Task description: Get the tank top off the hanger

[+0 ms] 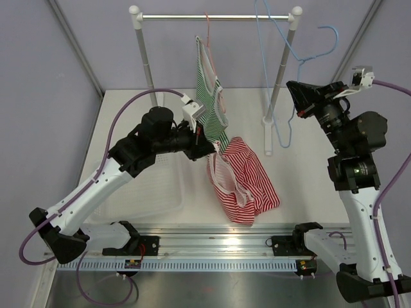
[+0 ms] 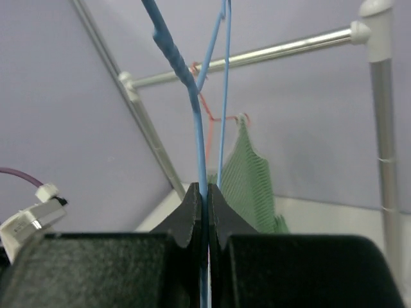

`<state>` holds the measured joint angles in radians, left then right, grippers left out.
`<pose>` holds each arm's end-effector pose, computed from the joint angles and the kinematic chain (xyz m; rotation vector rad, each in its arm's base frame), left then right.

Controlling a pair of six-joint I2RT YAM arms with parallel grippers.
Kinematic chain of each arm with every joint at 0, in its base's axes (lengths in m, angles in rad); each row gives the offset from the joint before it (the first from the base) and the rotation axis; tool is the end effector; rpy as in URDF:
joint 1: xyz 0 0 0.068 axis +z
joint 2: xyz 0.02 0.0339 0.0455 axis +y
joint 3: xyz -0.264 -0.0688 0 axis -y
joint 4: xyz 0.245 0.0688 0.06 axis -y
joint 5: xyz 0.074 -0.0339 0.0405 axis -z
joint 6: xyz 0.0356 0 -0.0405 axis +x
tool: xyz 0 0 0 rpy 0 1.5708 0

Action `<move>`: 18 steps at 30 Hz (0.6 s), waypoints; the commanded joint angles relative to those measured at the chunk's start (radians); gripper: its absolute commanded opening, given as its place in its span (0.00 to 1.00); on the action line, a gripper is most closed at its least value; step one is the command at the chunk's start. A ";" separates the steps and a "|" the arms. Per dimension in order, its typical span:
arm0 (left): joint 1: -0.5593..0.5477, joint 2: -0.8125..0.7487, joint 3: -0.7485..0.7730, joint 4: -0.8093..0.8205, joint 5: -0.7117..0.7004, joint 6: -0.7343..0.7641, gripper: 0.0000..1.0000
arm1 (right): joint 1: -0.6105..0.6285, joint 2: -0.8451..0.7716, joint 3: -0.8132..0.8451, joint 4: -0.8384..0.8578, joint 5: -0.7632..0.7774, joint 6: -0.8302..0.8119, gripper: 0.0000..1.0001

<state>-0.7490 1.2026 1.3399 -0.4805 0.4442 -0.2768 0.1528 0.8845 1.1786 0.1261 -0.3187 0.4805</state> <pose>0.1796 -0.1878 0.4171 0.7835 1.8851 -1.0938 0.1646 0.0366 0.4902 -0.0952 1.2010 0.7401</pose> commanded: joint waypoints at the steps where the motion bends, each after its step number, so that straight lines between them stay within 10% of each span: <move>1: -0.009 -0.011 -0.002 -0.053 -0.102 0.085 0.00 | 0.005 0.031 0.255 -0.469 0.062 -0.296 0.00; 8: -0.027 -0.032 -0.022 -0.107 -0.229 0.126 0.07 | 0.005 0.085 0.317 -0.727 0.170 -0.312 0.00; 15: -0.065 -0.028 0.018 -0.162 -0.300 0.163 0.99 | 0.005 0.377 0.556 -0.758 0.153 -0.286 0.00; 18: -0.087 -0.031 0.025 -0.211 -0.379 0.180 0.99 | 0.008 0.506 0.685 -0.781 0.156 -0.286 0.00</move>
<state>-0.8181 1.2030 1.3186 -0.6601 0.1658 -0.1295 0.1528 1.3083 1.7573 -0.6247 -0.1761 0.2115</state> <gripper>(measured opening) 0.985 0.033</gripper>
